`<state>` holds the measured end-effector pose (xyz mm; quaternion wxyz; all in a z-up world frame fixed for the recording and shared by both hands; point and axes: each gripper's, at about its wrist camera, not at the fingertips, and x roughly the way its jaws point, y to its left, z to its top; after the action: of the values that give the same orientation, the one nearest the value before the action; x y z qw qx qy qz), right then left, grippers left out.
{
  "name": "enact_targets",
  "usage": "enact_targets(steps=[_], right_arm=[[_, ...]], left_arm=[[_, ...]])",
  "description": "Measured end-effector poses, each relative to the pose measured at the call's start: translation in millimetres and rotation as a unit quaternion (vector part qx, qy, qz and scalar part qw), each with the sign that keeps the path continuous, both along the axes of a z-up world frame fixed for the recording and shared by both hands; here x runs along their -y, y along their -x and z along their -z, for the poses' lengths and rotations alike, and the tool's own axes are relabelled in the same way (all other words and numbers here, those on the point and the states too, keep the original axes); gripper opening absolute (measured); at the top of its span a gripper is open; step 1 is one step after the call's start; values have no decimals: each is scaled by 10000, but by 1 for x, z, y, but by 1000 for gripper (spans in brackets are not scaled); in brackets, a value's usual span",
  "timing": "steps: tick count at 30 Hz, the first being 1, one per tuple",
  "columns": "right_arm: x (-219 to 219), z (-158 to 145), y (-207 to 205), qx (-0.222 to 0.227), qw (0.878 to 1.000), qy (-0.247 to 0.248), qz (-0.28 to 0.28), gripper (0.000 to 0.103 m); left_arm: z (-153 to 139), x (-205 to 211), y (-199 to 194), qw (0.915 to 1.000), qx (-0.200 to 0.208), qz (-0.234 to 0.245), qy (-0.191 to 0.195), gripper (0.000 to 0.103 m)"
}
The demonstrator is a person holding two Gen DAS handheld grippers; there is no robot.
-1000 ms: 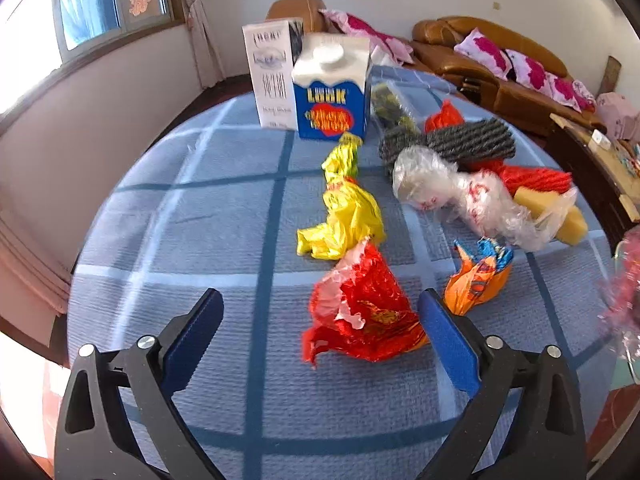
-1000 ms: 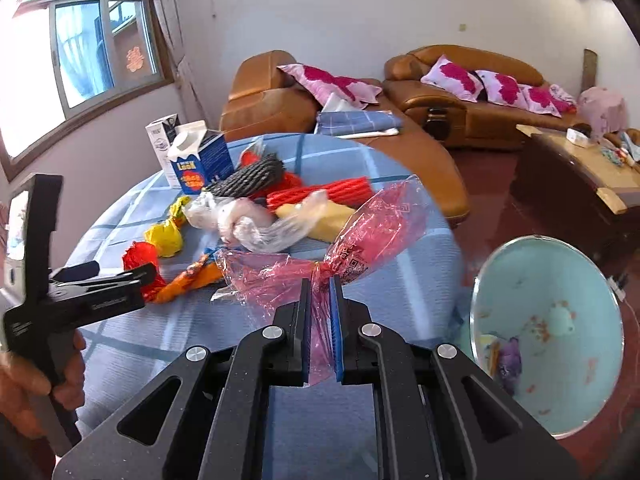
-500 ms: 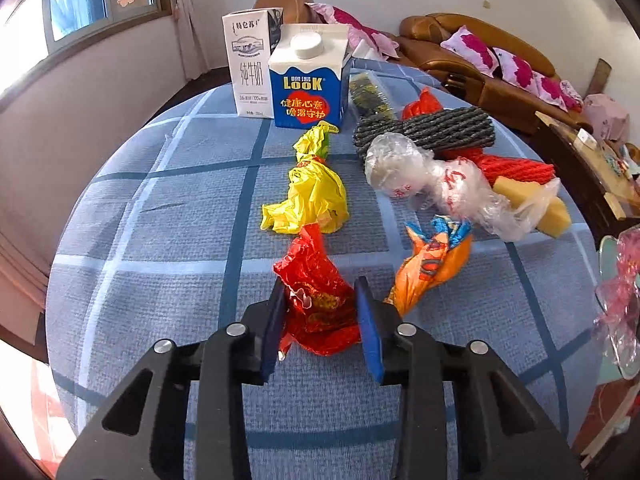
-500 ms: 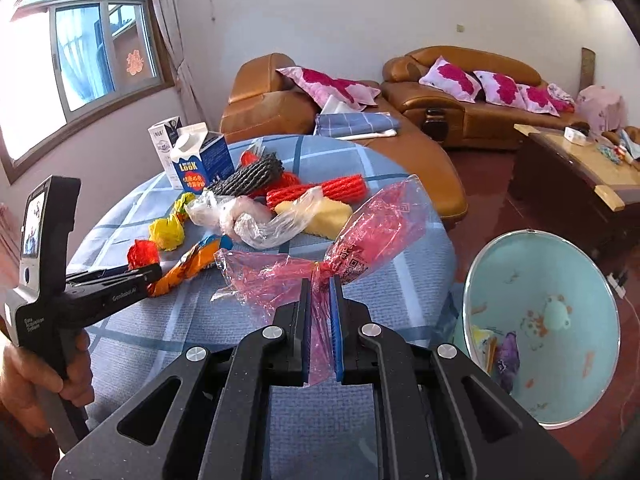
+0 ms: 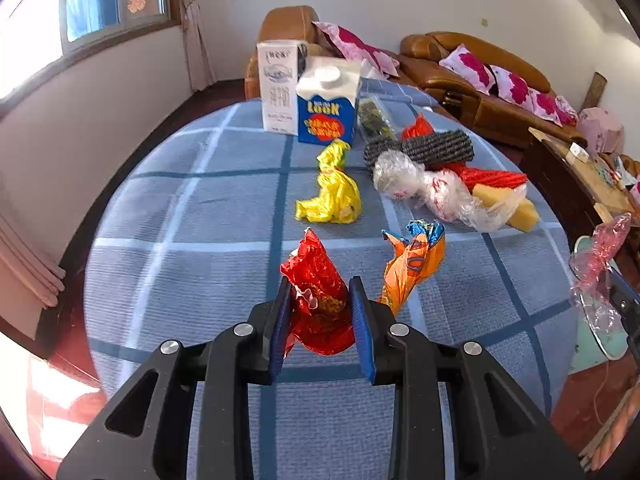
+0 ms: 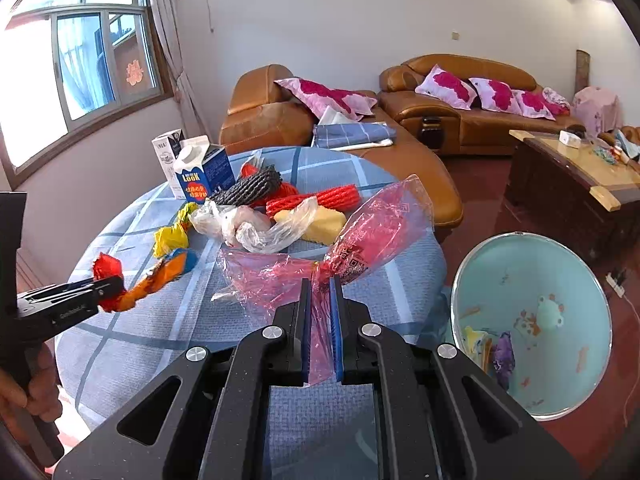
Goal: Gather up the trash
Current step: 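Carry the wrappers and pink bag over the teal bucket with both grippers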
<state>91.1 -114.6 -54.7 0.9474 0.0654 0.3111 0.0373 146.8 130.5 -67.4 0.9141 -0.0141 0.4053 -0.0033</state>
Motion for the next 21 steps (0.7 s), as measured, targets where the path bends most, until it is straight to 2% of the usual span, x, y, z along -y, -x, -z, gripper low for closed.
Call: enact_targets(steps=[7, 21], right_arm=[[3, -5, 7, 99, 9999, 0, 71, 9], [25, -8, 24, 209, 9993, -63, 302, 9]], left_arm=[[-15, -6, 11, 9998, 138, -129, 67, 28], [-34, 13, 23, 9992, 388, -31, -37, 28]])
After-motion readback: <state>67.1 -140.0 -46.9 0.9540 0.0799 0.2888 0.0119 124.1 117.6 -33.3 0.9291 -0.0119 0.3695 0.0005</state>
